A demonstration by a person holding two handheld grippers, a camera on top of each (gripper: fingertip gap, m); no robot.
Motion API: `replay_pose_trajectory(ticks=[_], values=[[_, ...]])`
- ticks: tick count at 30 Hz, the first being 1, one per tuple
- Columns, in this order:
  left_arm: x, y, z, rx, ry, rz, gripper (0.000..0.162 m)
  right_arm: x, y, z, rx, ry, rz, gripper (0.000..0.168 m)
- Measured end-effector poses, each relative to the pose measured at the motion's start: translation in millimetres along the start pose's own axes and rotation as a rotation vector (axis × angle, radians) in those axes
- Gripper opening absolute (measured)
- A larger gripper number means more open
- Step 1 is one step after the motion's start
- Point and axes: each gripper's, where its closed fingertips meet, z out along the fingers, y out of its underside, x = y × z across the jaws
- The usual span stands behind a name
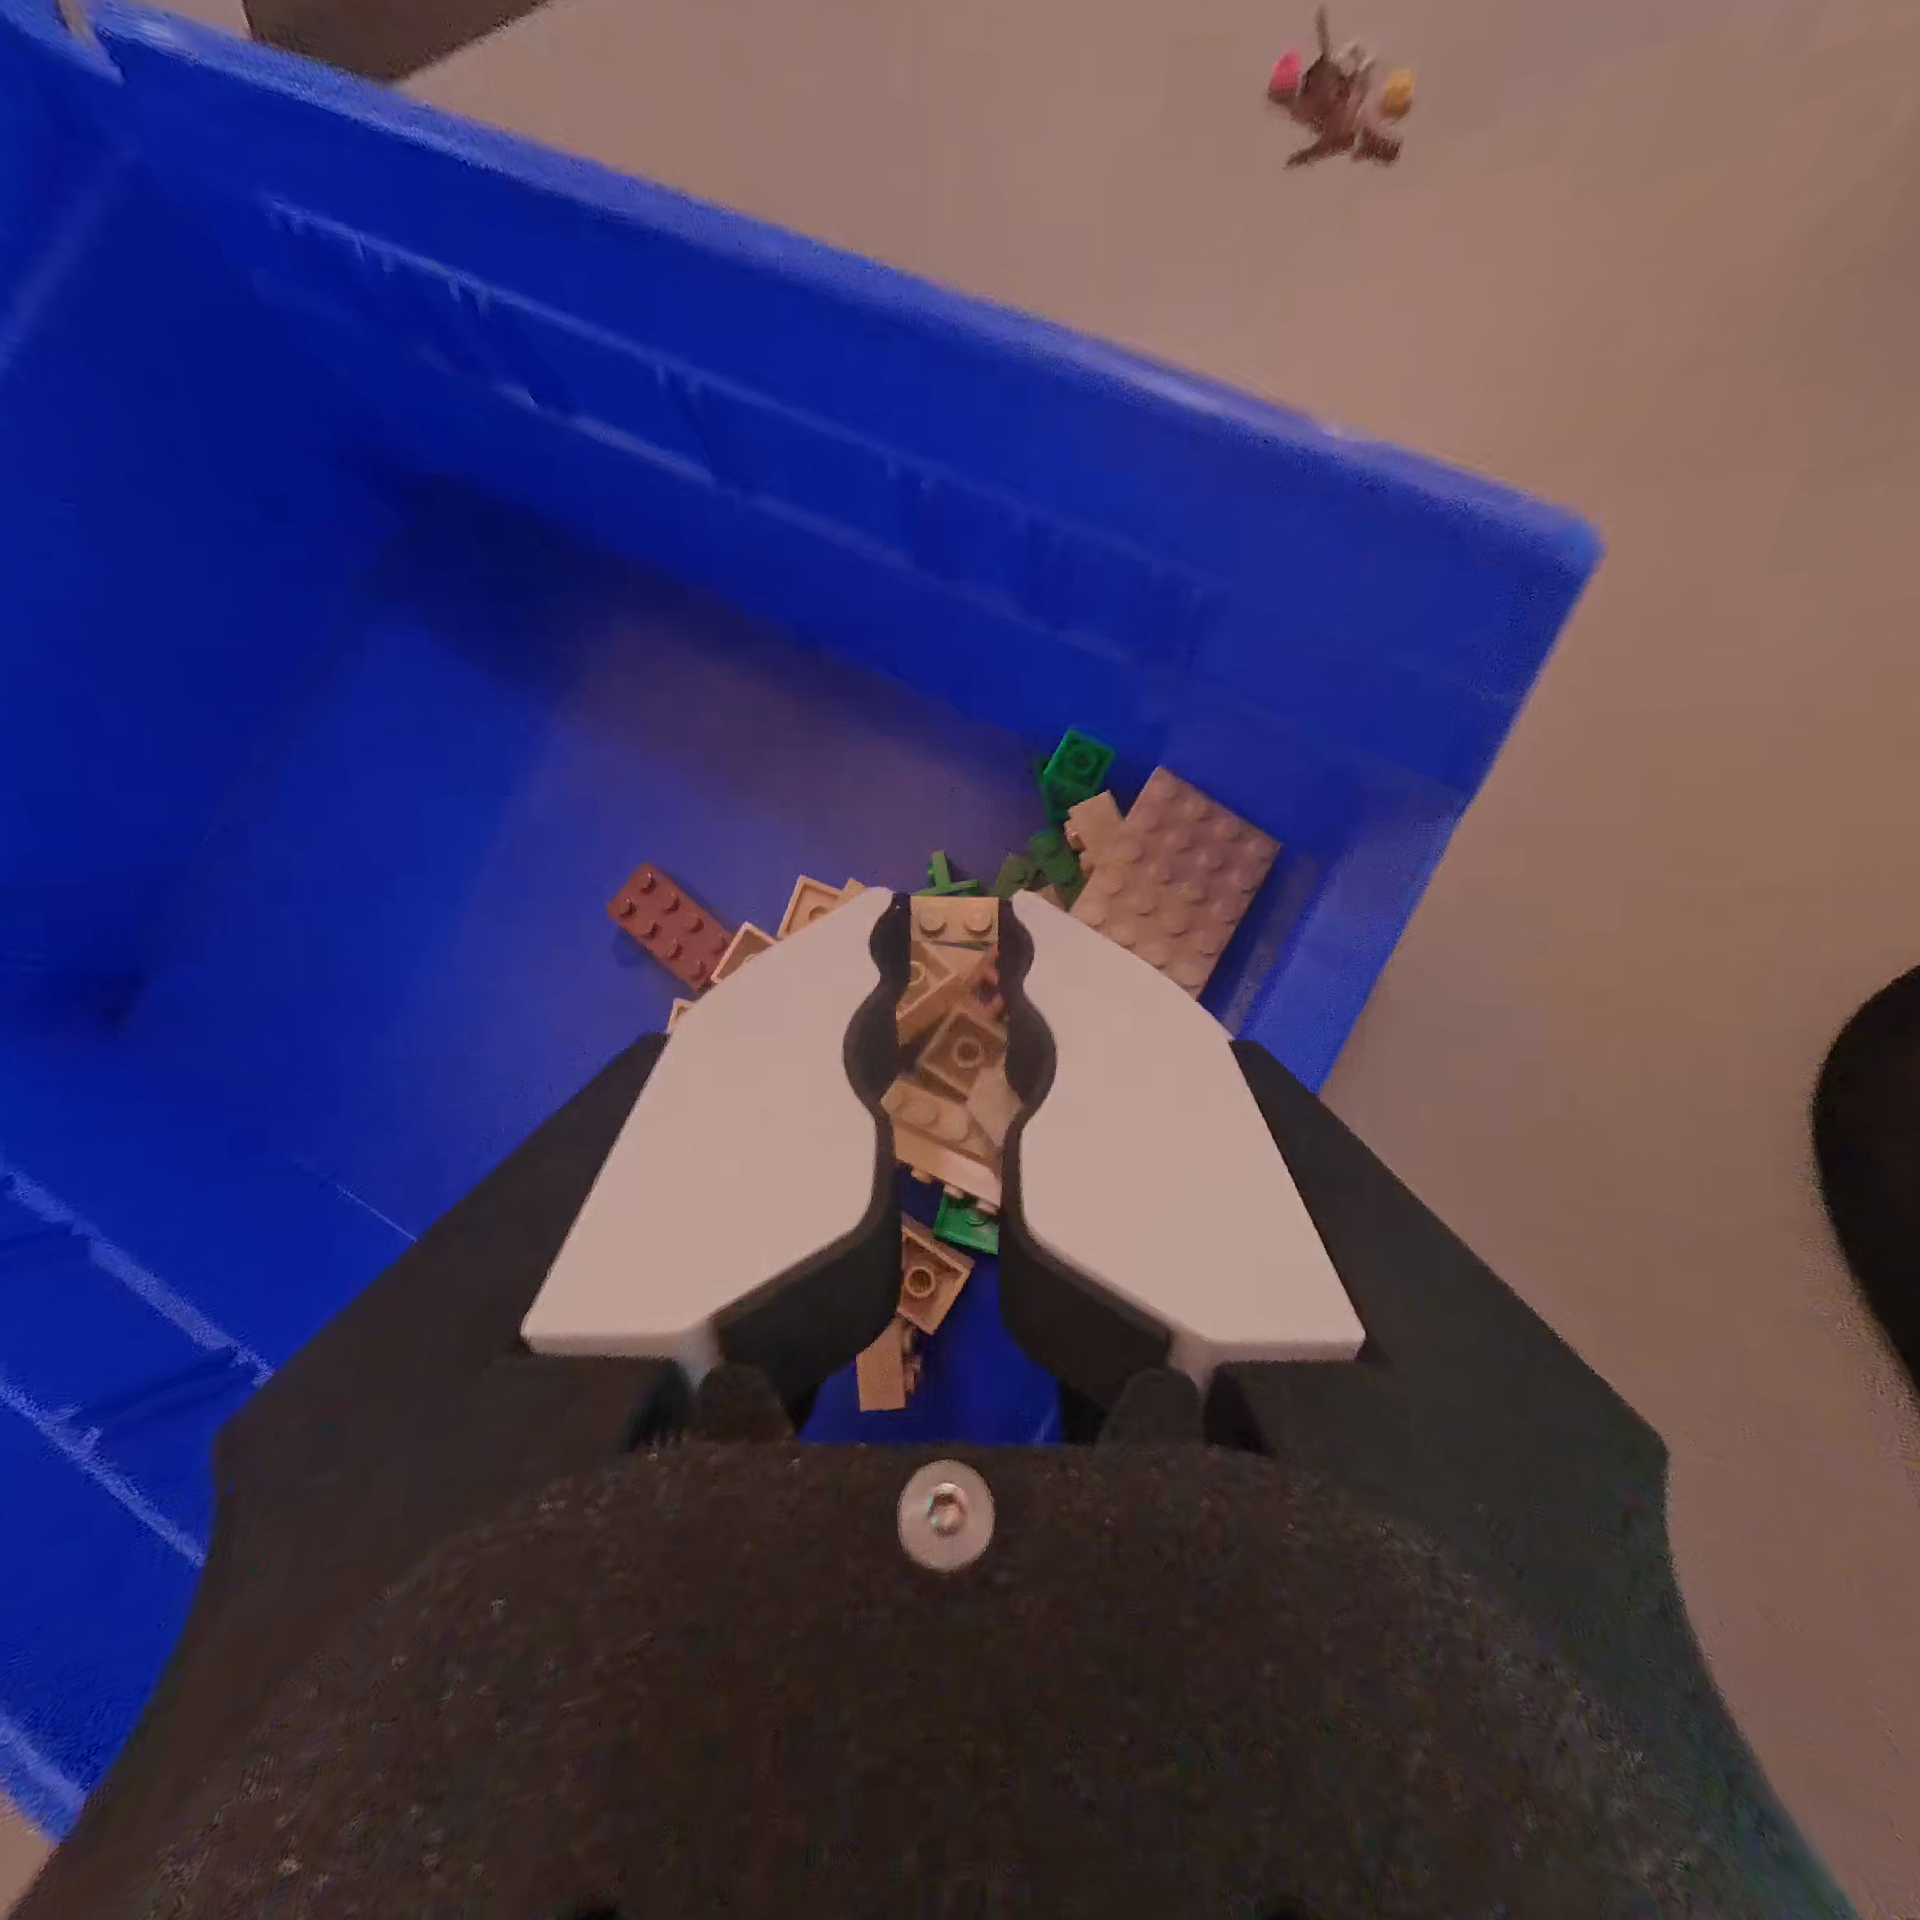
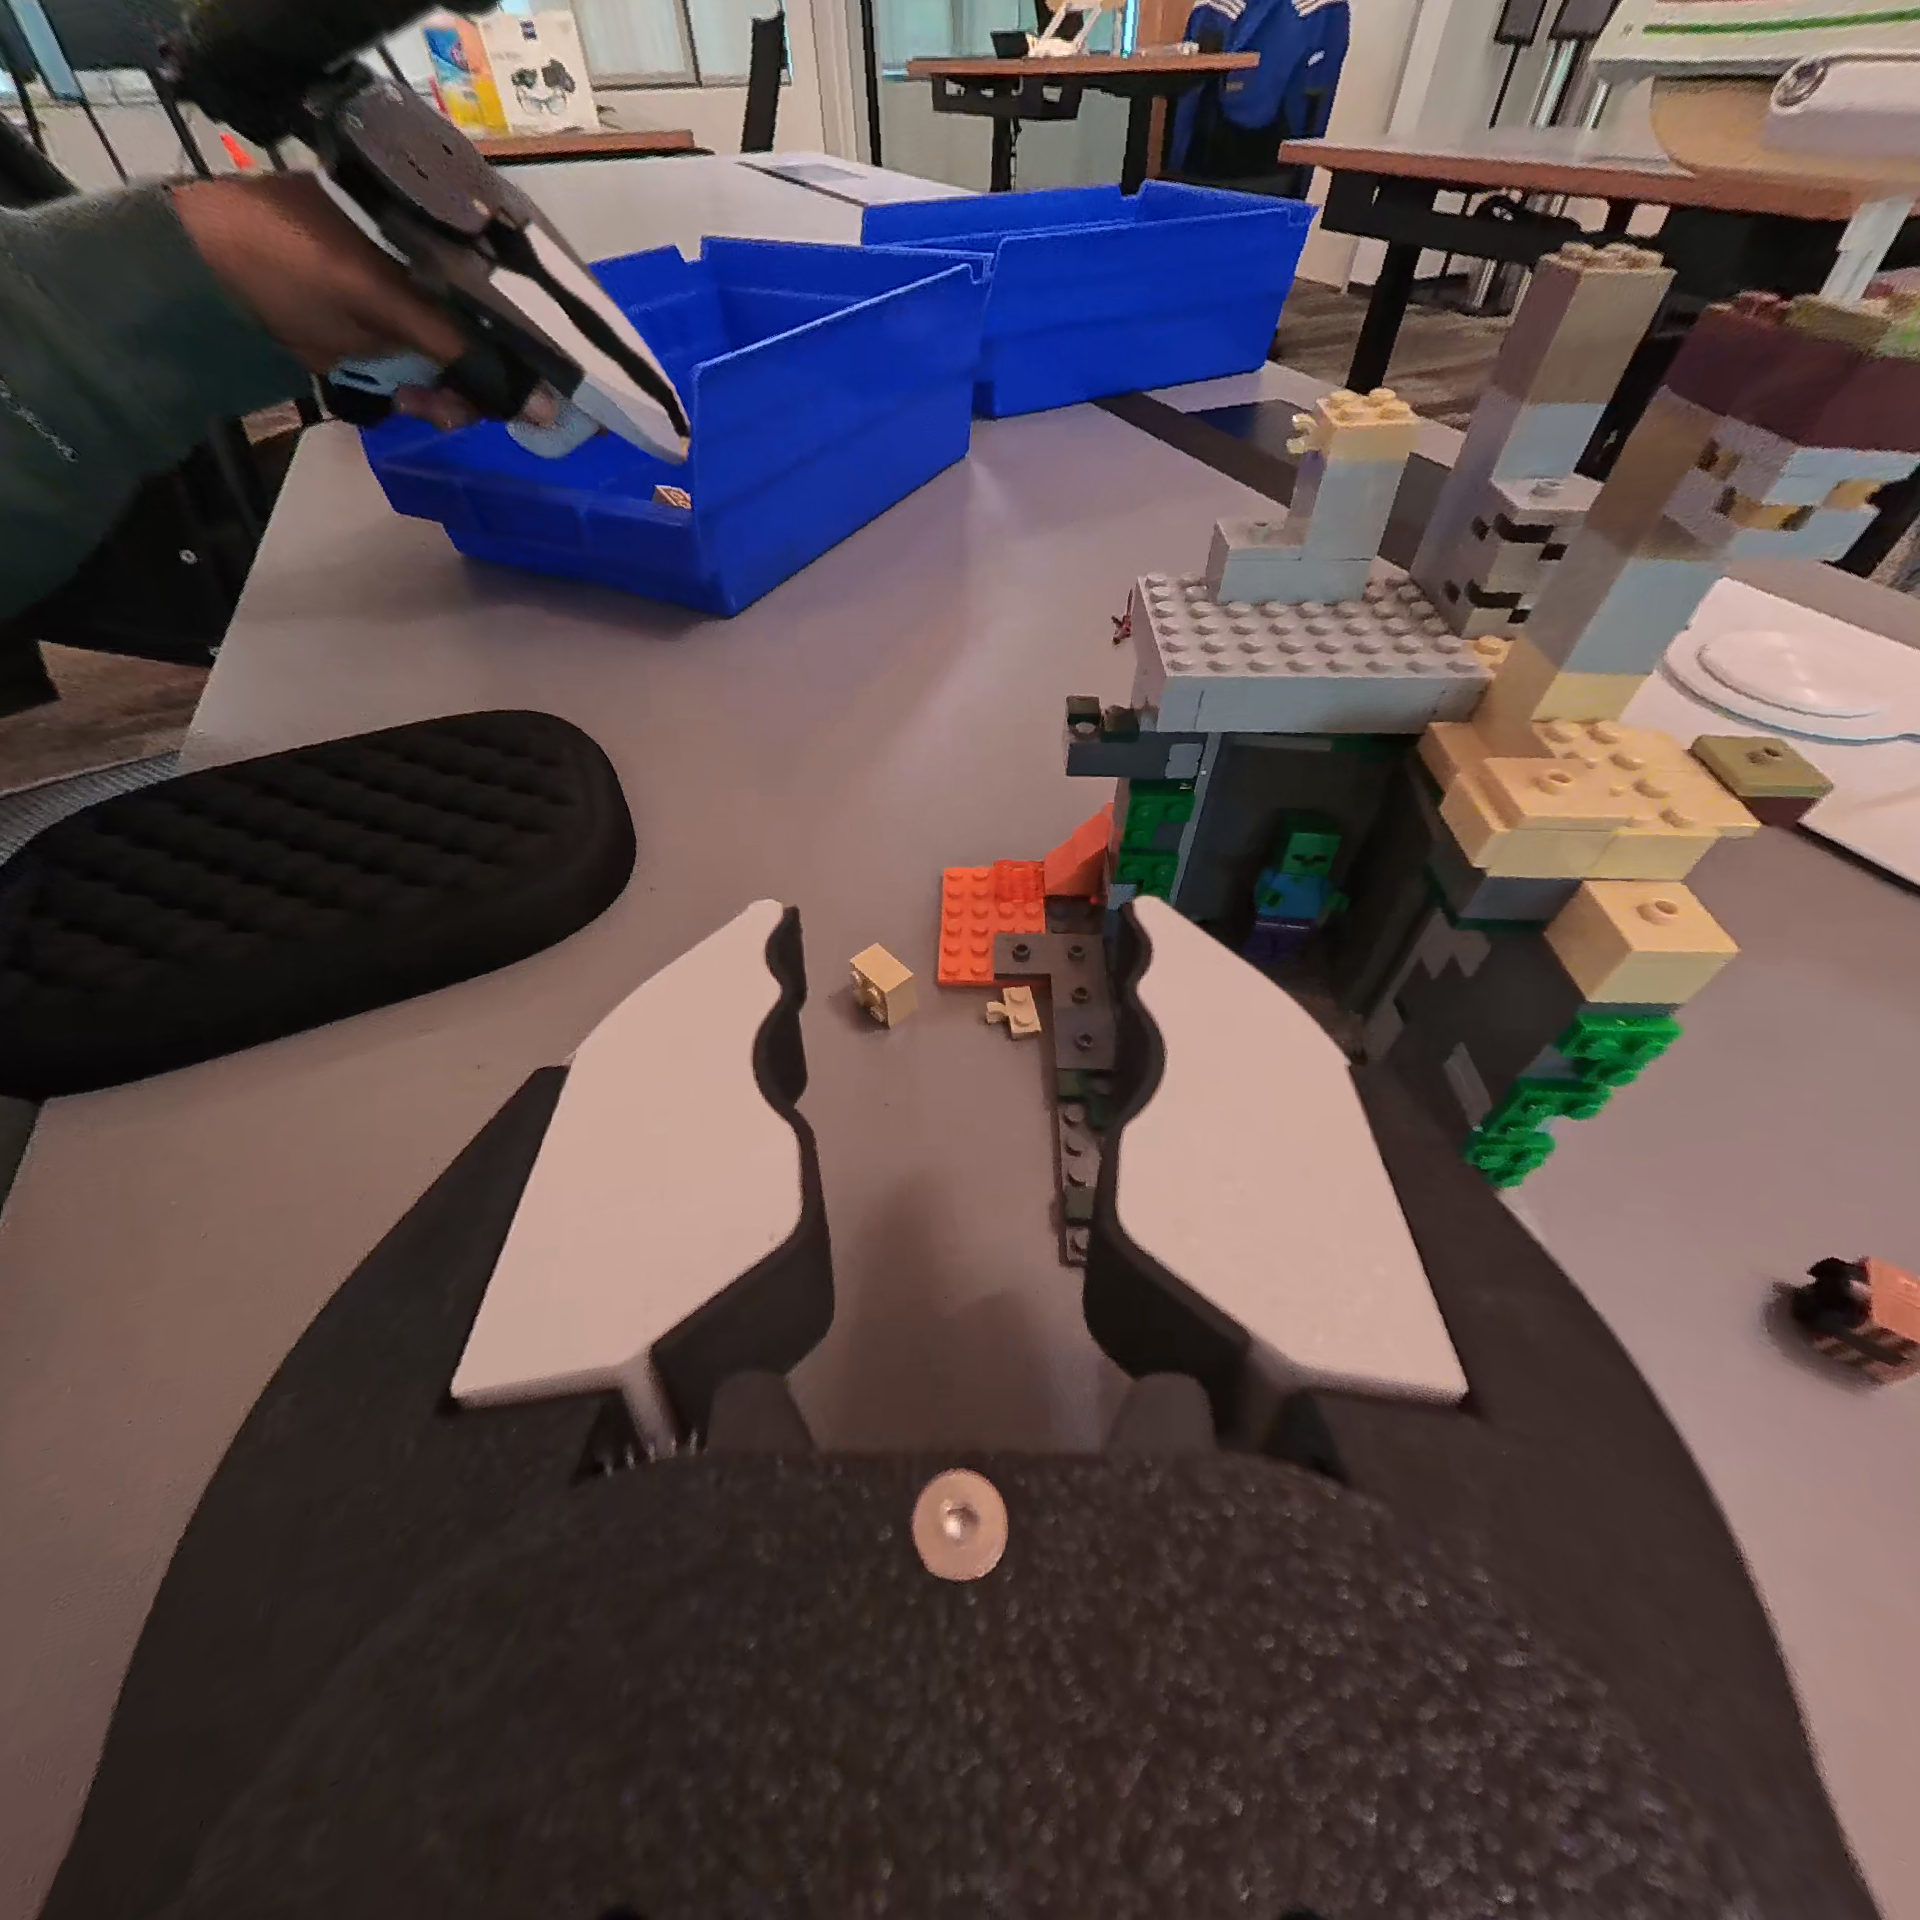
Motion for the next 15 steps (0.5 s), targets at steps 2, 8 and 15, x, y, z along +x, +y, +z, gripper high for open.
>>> replay_pose_trajectory(ticks=[2,8,15], values=[[-5.5,6.2,7.2,-0.027,-0.016,0.001,0.016,0.4,3.2,0.9,-0.017,-0.001,0.007,0.055],[-8.0,10.7,14.1,-0.044,-0.012,-0.023,0.027,-2.8,16.4,4.3,-0.094,-0.011,-0.030,0.046],[2.3,-5.1,-3.7,0.011,-0.055,0.018,0.038,-10.0,31.4,11.3,-0.184,-0.029,-0.073,0.046]])
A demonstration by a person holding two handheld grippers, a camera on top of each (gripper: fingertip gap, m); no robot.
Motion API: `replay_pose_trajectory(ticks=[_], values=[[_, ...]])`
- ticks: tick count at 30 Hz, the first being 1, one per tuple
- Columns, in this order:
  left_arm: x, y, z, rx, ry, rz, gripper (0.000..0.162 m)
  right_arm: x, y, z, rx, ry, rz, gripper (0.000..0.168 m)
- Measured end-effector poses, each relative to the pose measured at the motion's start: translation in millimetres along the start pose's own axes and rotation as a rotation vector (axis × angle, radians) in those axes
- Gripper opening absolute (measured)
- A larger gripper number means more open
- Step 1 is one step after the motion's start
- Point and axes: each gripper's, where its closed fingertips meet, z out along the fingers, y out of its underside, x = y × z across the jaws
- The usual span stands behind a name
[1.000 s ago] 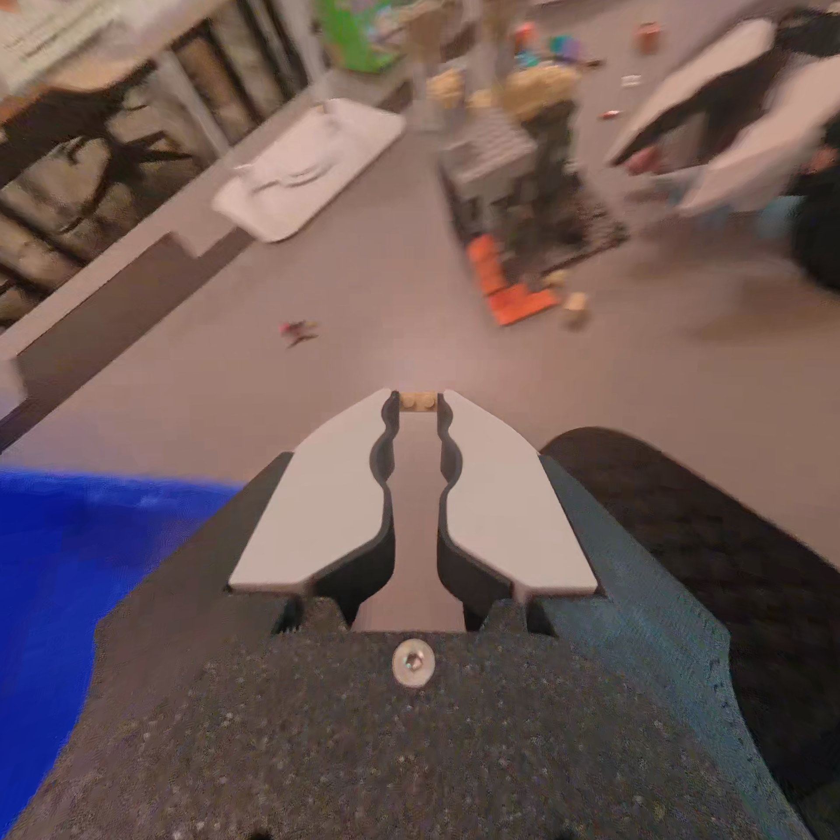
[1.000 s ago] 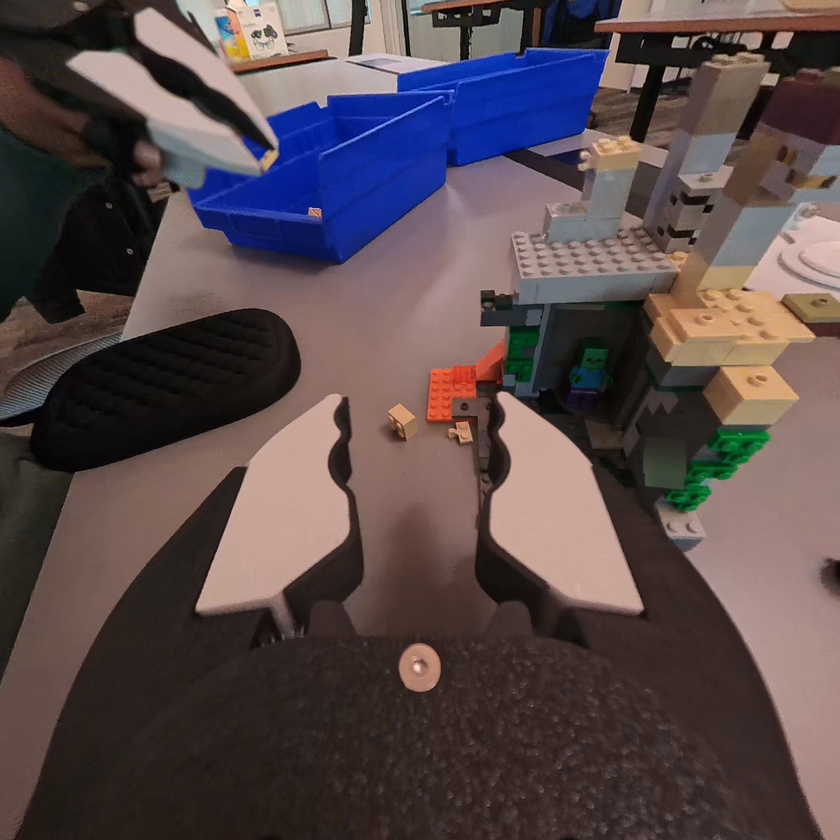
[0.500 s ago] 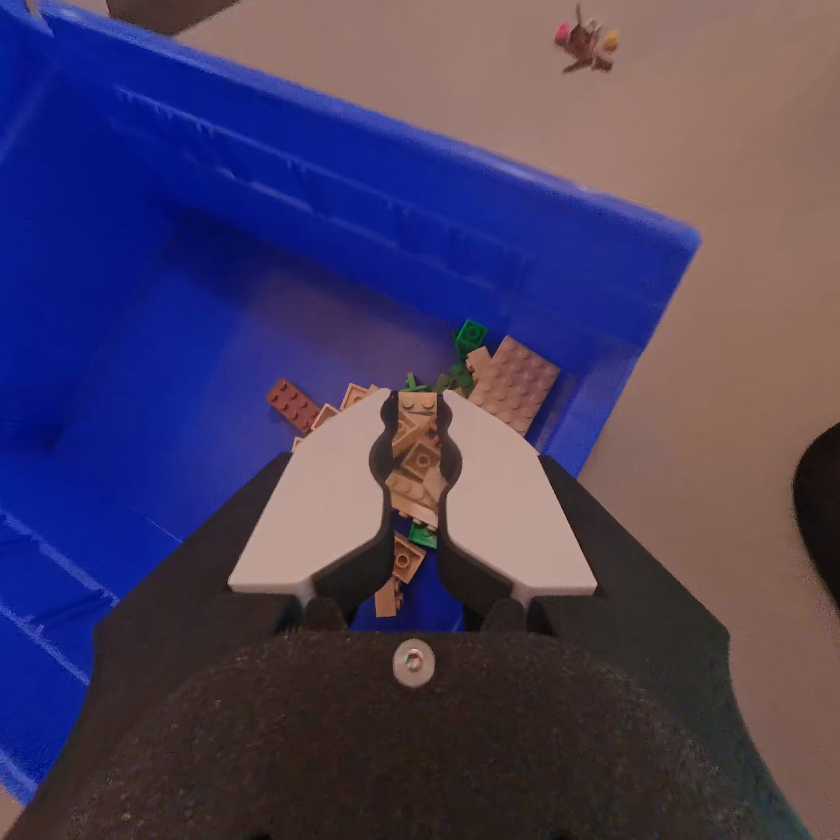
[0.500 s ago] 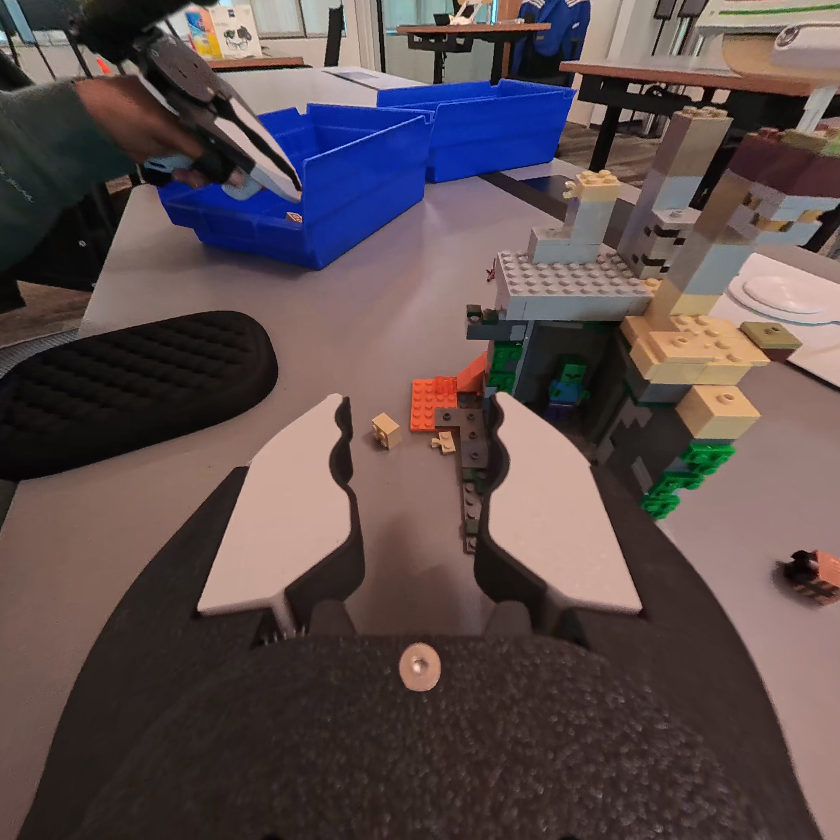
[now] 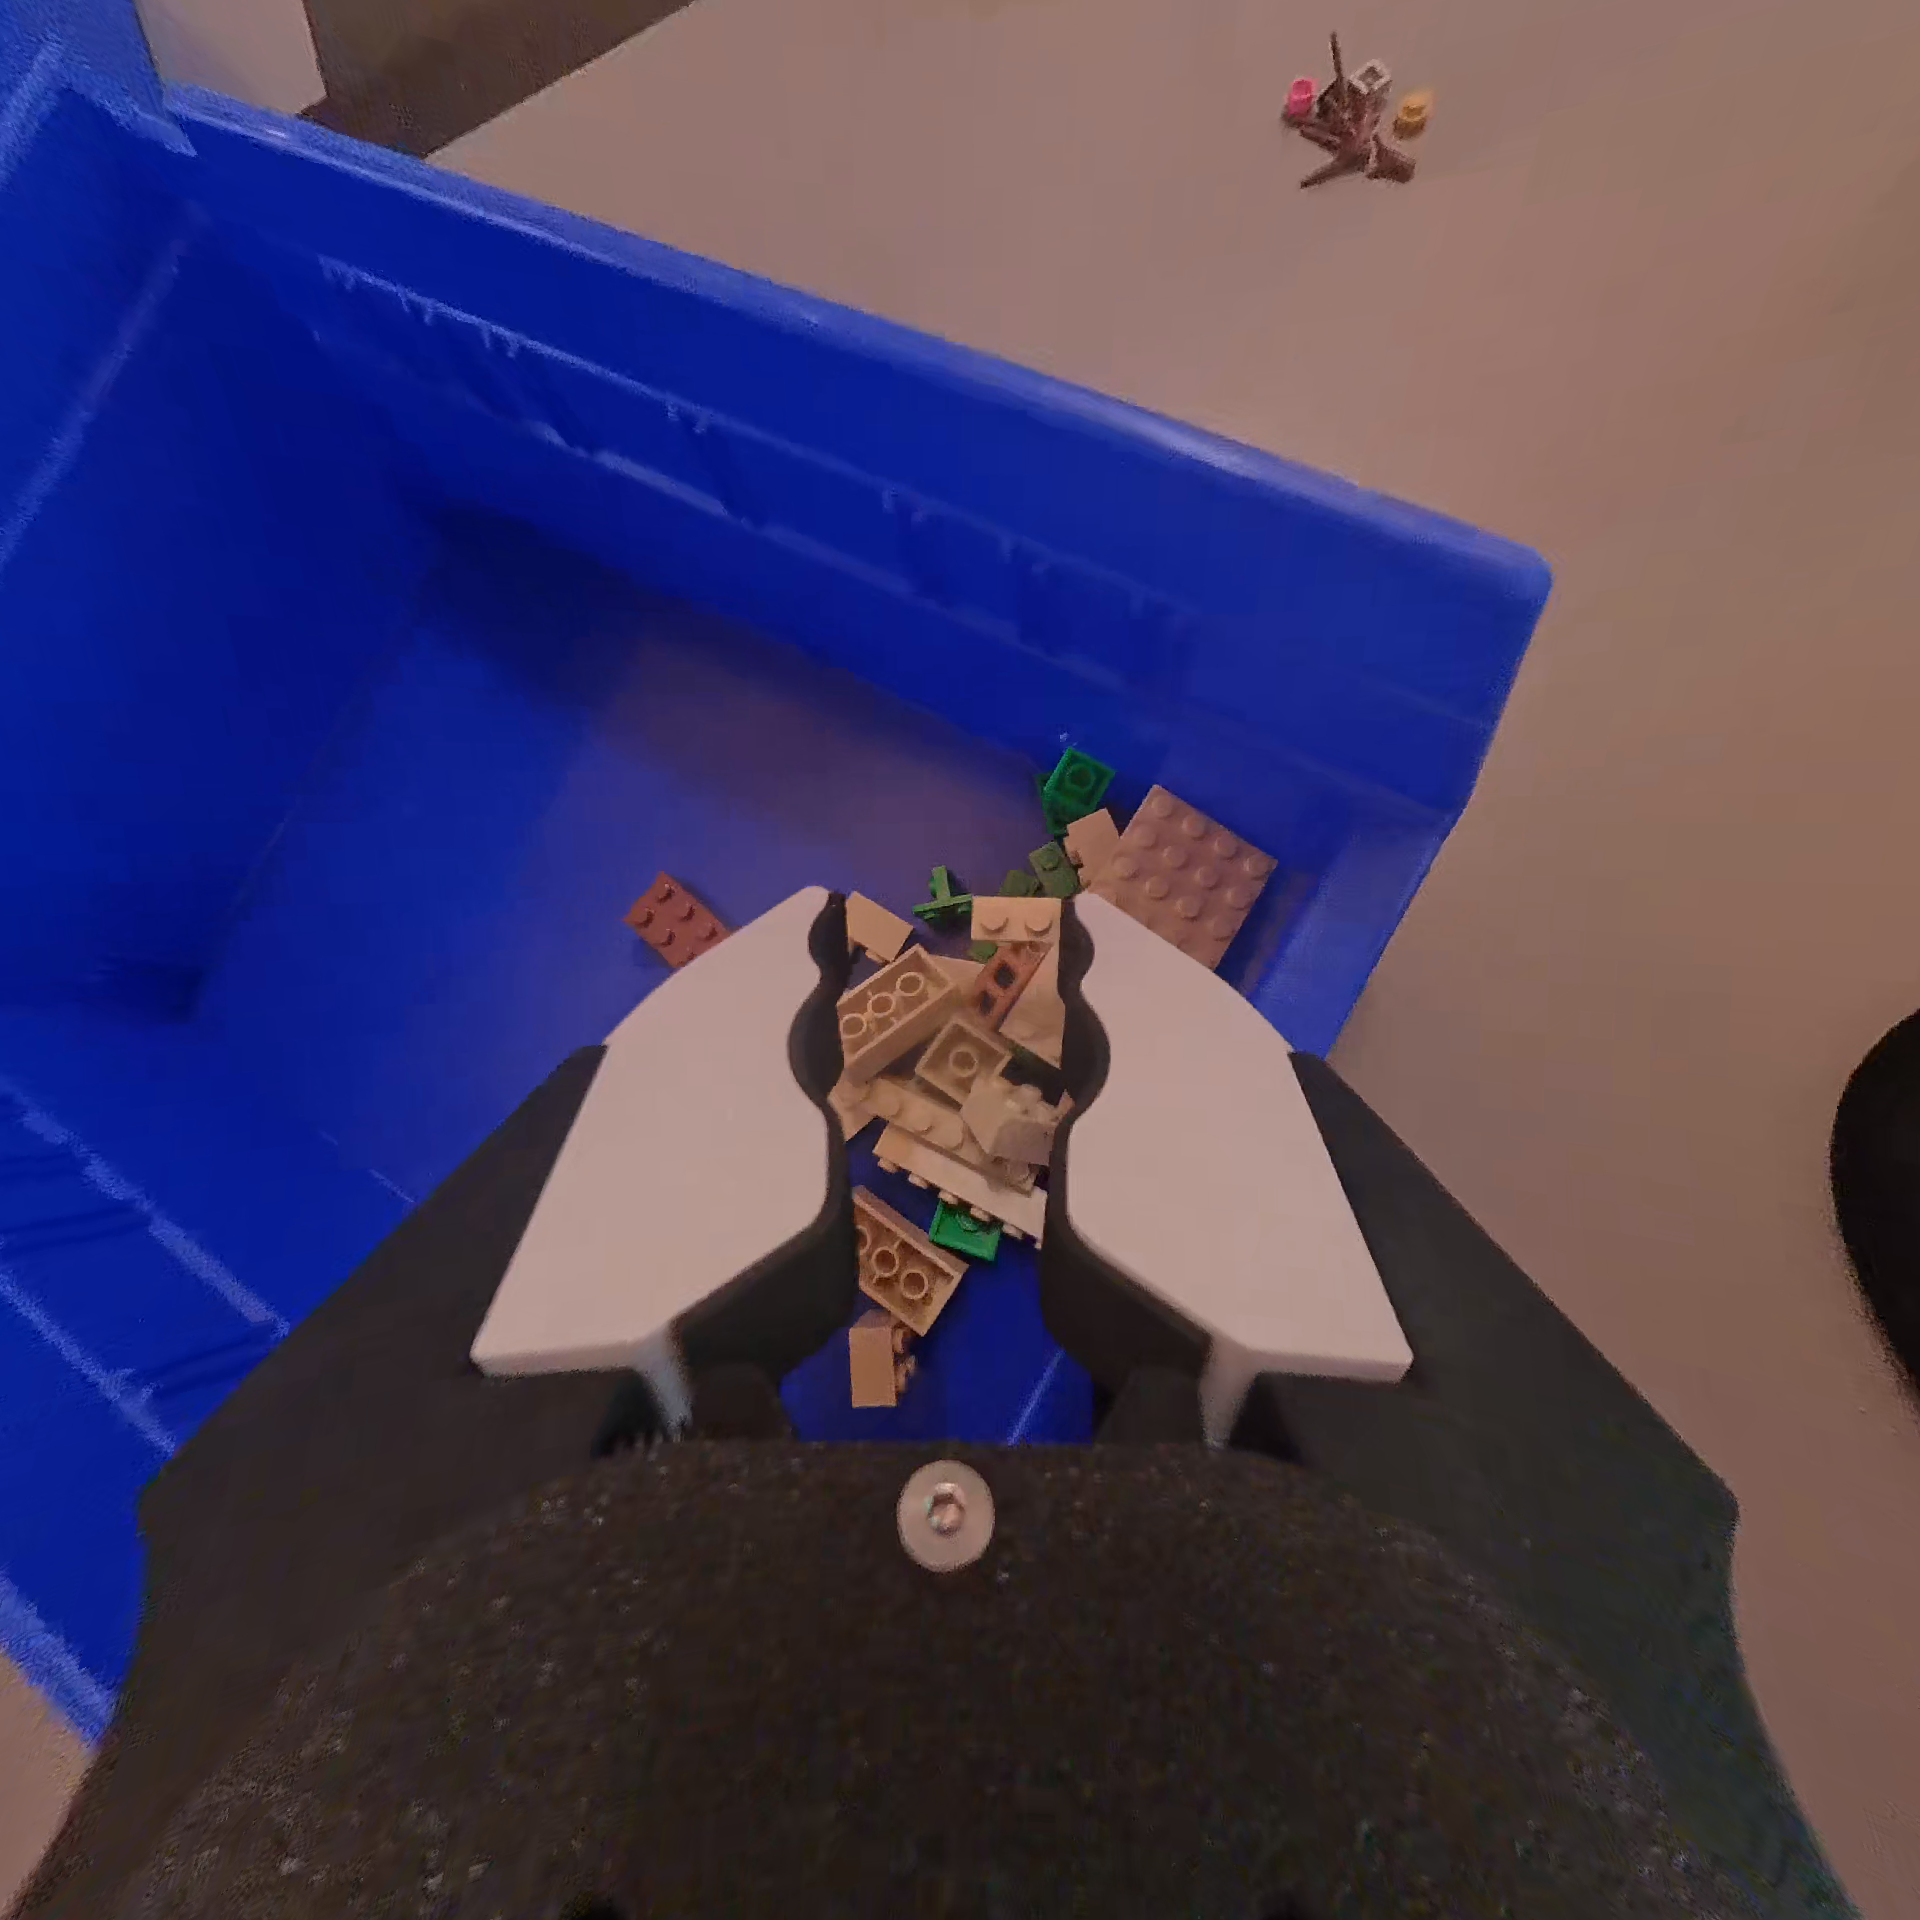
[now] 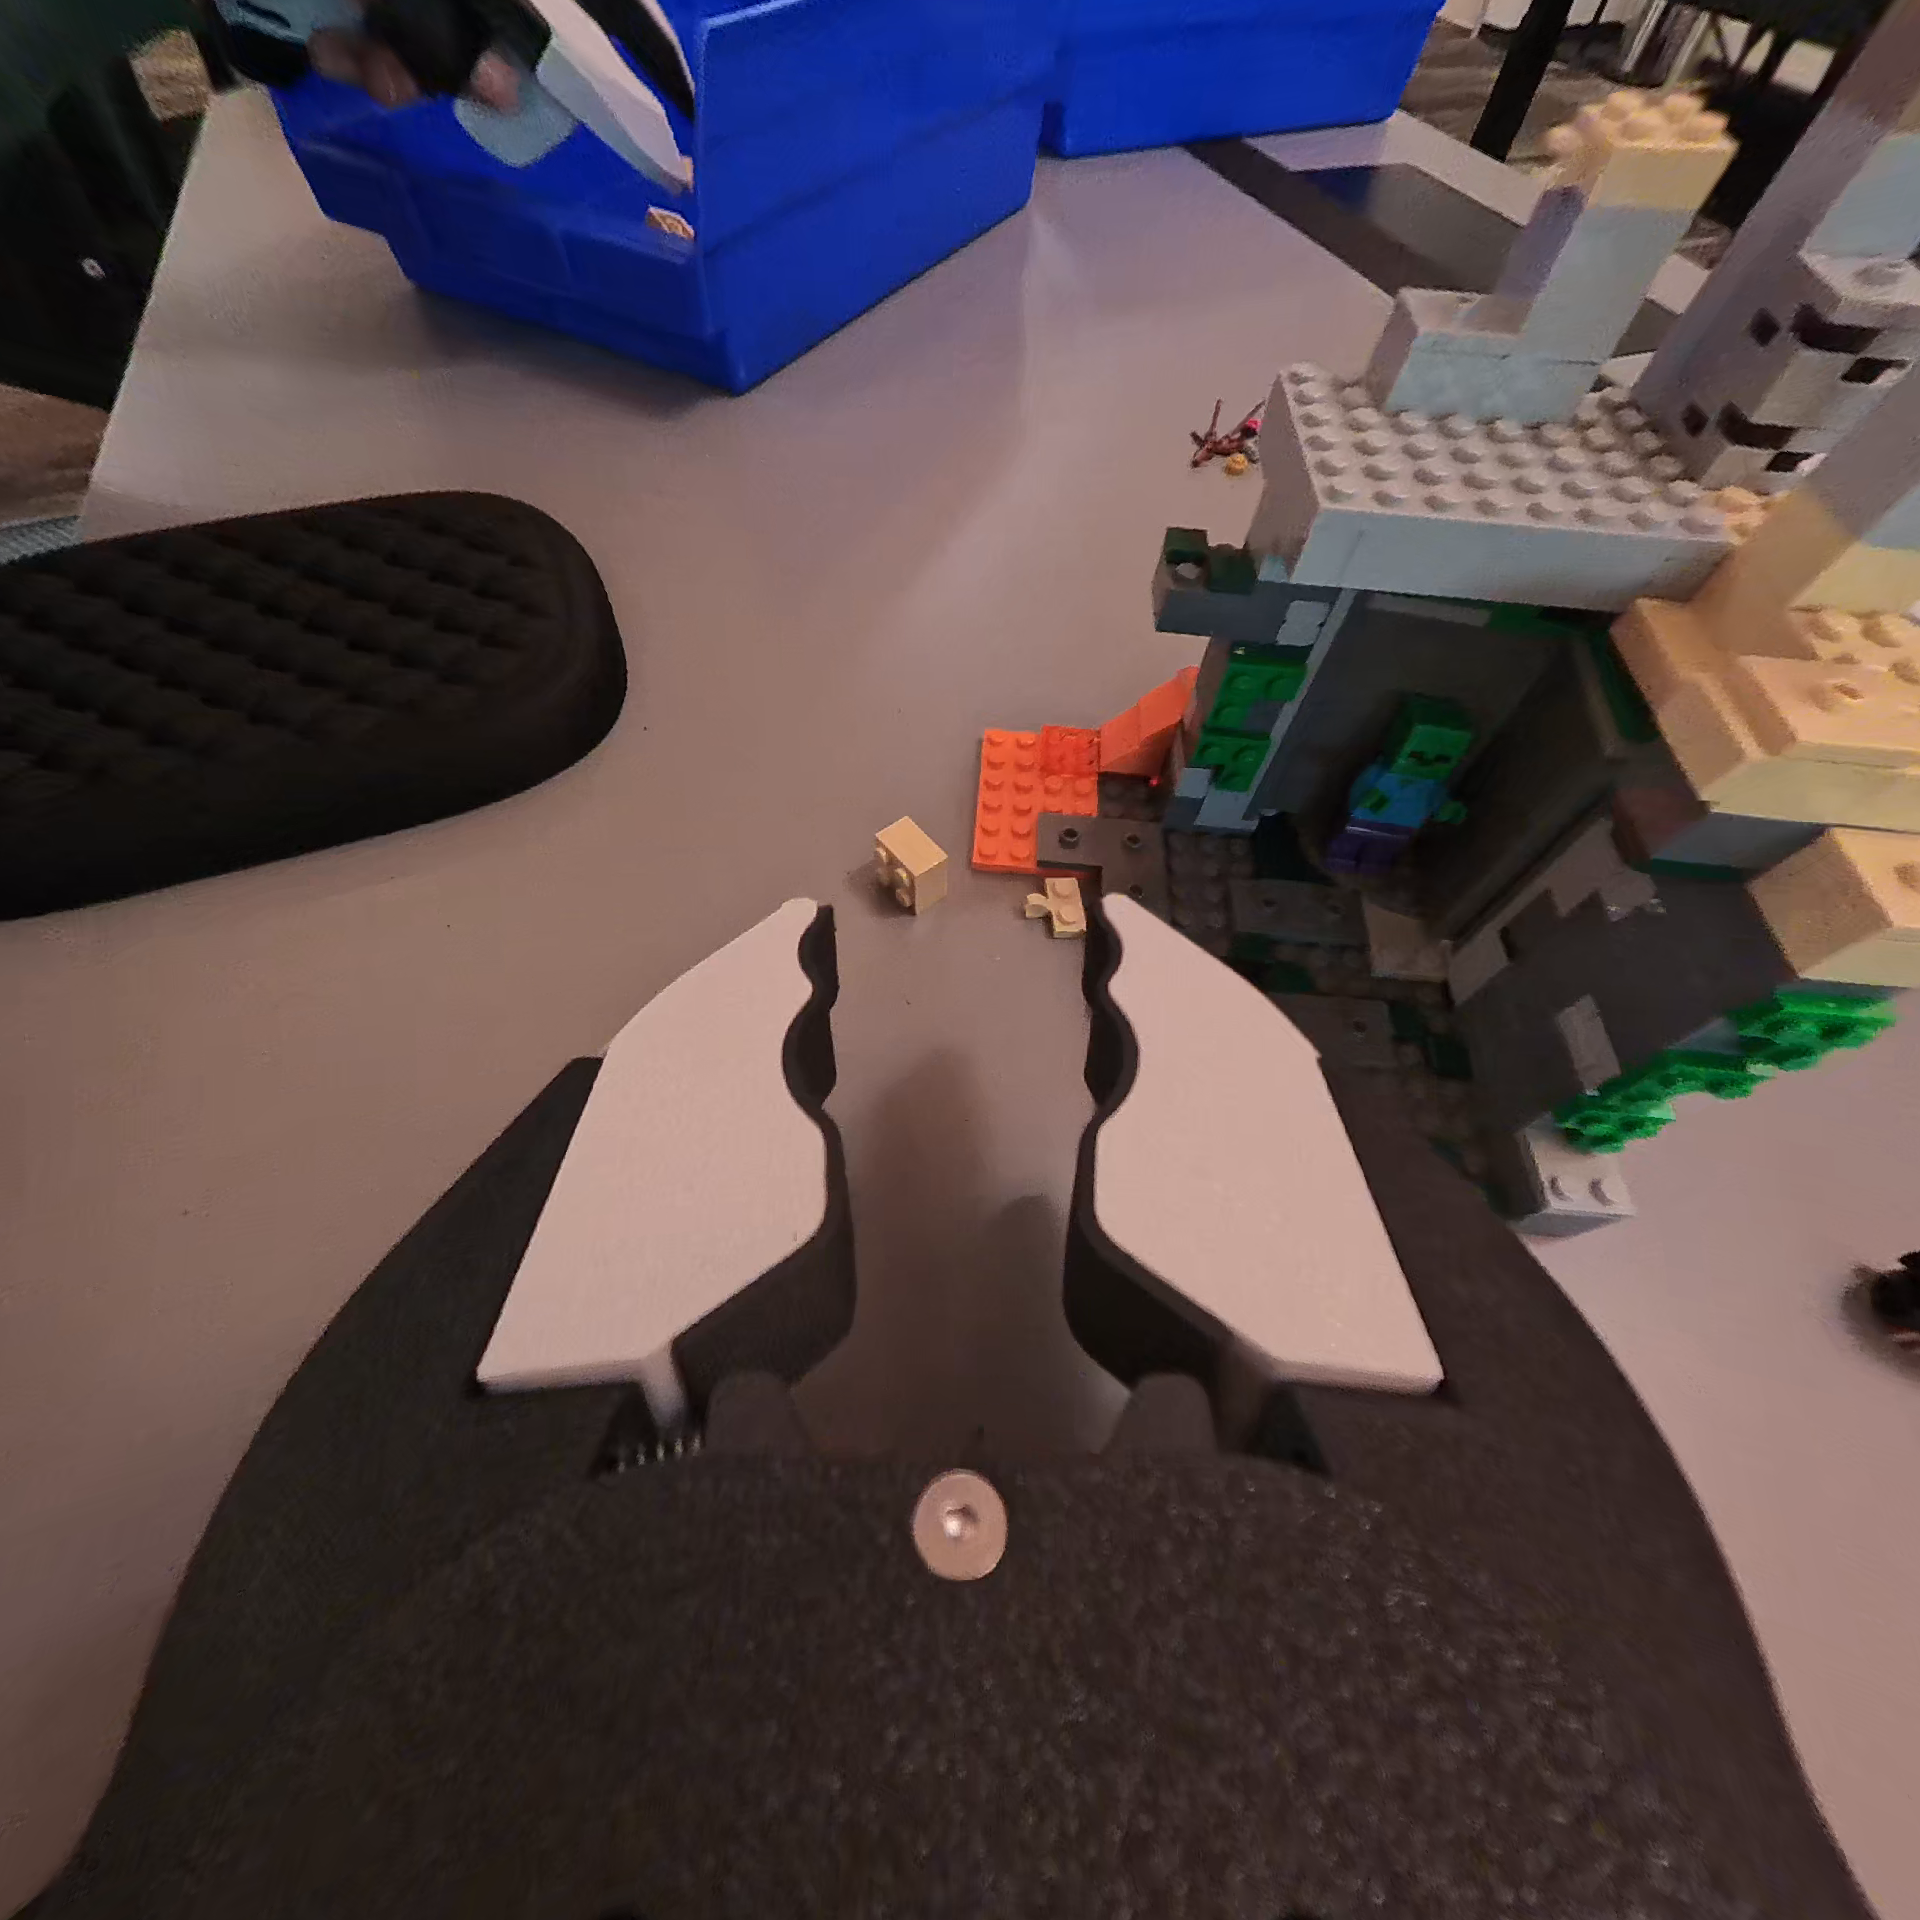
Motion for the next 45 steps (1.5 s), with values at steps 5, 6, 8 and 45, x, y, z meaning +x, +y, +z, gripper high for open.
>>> replay_pose_trajectory(ticks=[5,6,8,45], values=[[1.5,4.1,2.1,-0.026,0.009,0.002,0.045,-1.2,3.2,1.2,-0.020,-0.001,-0.004,0.046],[3.3,4.1,2.5,-0.025,0.019,0.003,0.046,-0.7,2.9,0.8,-0.018,0.001,-0.002,0.046],[7.2,2.5,2.0,-0.016,0.033,0.009,0.048,0.2,1.9,-0.1,-0.011,0.004,0.002,0.045],[317.8,-85.9,49.0,0.185,0.551,0.550,0.035,9.0,-3.8,-8.9,0.025,0.020,0.034,0.043]])
